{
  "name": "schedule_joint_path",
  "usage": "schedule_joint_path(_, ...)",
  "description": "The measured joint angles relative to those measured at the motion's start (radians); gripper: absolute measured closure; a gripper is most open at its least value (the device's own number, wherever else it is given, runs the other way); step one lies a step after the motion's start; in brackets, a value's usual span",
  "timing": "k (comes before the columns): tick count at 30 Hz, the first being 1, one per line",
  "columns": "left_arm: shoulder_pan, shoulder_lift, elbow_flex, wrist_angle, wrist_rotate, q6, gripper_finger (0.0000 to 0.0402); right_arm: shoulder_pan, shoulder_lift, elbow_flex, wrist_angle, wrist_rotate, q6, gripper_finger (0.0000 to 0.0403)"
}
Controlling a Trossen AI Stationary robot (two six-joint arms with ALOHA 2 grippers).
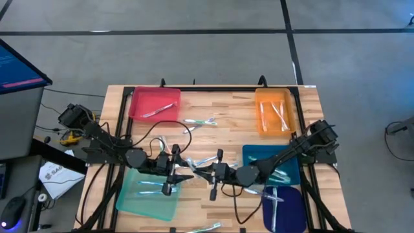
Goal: Pick & Place Toothbrushes
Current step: Put the blue toothbrush into the green bin
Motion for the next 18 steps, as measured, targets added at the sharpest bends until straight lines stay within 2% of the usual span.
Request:
schedule_joint_path(4, 0.0, 0.0, 0.0, 0.0, -0.001, 0.0, 0.0234, -0.033, 0.0, 0.0, 0.0, -0.066, 0.032, 0.0397)
schedule_joint_path(13, 0.0, 0.0, 0.0, -0.002, 0.003, -0.027, 0.0236, -0.04, 0.0, 0.0, -0.02, -0.093, 0.037, 0.0397)
schedule_joint_path(18, 0.0, 0.0, 0.0, -0.008, 0.001, -0.031, 0.0266, -0.039, 0.0, 0.0, -0.02, -0.093, 0.037, 0.0397)
